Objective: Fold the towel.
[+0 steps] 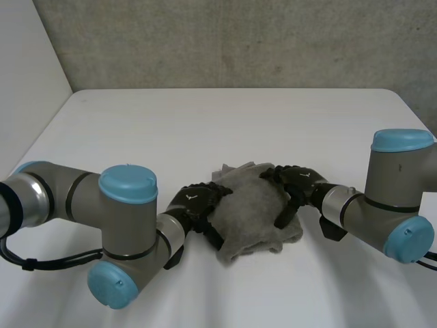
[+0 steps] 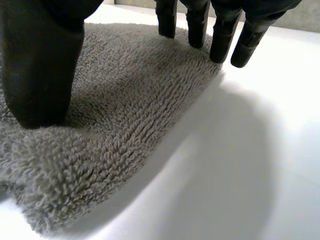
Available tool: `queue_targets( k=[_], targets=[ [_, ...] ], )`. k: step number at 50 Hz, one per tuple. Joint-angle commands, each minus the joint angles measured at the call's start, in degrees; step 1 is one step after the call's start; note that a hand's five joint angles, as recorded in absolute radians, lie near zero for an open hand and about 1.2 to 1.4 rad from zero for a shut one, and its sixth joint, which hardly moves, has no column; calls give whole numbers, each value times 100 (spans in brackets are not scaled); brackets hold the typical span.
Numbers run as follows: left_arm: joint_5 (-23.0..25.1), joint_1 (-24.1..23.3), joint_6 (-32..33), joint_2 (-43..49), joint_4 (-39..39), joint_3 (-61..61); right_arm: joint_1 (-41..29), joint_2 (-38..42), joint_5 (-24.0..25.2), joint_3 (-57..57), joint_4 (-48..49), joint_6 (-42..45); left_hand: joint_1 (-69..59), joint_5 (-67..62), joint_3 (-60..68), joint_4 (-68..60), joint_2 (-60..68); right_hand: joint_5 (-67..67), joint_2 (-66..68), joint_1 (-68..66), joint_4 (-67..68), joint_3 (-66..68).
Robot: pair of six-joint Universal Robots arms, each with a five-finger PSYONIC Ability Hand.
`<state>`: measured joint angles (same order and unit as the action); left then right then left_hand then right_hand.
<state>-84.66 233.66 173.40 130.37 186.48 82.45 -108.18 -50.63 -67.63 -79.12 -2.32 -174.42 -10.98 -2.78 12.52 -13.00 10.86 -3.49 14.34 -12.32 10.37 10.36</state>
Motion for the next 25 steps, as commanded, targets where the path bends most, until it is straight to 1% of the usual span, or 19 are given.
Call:
queue_targets(
  k=[1, 2, 3, 5, 6, 7, 8, 10, 11, 13, 14, 15, 16, 17, 20, 22, 23, 25],
  targets=[
    [2, 100, 9, -265, -7, -80, 7, -648, -119, -138, 13, 189, 98, 278, -252, 300, -86, 349, -434, 232, -37, -36],
    [2, 126, 1, -440, -7, -71, 25, -850, -128, -165, 4, 154, 98, 278, -252, 300, -86, 349, -434, 232, -37, -36],
    [2, 127, 1, -442, -7, -71, 25, -852, -128, -165, 4, 153, 98, 278, -252, 300, -86, 349, -434, 232, -37, -36],
    [-7, 144, 1, -618, -7, -80, 25, -1220, -154, -156, 12, 110, 98, 278, -252, 300, -86, 349, -434, 232, -37, -36],
    [-7, 170, -17, -757, -7, -80, 25, -1222, -154, -156, 13, 109, 98, 278, -252, 300, -86, 349, -434, 232, -37, -36],
    [-24, 205, -34, -906, -7, -71, -1, -1422, -206, -113, 13, 92, 98, 278, -252, 300, -86, 349, -434, 232, -37, -36],
    [-24, 206, -35, -908, -7, -71, -1, -1424, -207, -112, 13, 92, 98, 278, -252, 300, -86, 349, -434, 232, -37, -36],
    [-164, 346, -52, -1275, -15, -28, 34, -1861, -469, -25, 21, 83, 98, 278, -252, 300, -86, 349, -434, 232, -37, -36],
    [-165, 346, -52, -1277, -15, -27, 34, -1863, -471, -24, 21, 83, 98, 278, -252, 300, -86, 349, -434, 232, -37, -36],
    [-253, 443, -61, -1462, -24, -27, 34, -2117, -785, 159, 30, 66, 98, 278, -252, 300, -86, 349, -434, 232, -37, -36],
    [-374, 539, -61, -1627, -50, -36, 34, -2118, -787, 160, 30, 66, 98, 278, -252, 300, -86, 349, -434, 232, -37, -36],
    [-497, 627, -26, -1785, -120, -88, 34, -2188, -917, 265, 30, 66, 98, 278, -252, 300, -86, 349, -434, 232, -37, -36],
    [-499, 628, -26, -1787, -121, -89, 34, -2241, -1014, 361, 30, 66, 98, 278, -252, 300, -86, 349, -434, 232, -37, -36],
    [-603, 706, -17, -1961, -251, -141, 34, -2241, -1015, 362, 30, 66, 98, 278, -252, 300, -86, 349, -434, 232, -37, -36],
    [-701, 777, -17, -2121, -402, -256, 34, -2372, -1051, 494, 21, 66, 98, 278, -252, 300, -86, 349, -434, 232, -37, -36],
    [-806, 961, -17, -2409, -822, -588, 34, -2435, -1086, 512, 21, 57, 98, 278, -252, 300, -86, 349, -434, 232, -37, -36],
    [-806, 962, -17, -2411, -824, -590, 8, -2495, -1103, 486, 21, 48, 98, 278, -252, 300, -86, 349, -434, 232, -37, -36],
    [-824, 1084, -17, -2542, -1209, -844, -1, -2558, -1165, 450, 39, 30, 98, 278, -252, 300, -86, 349, -434, 232, -37, -36]
  ],
)
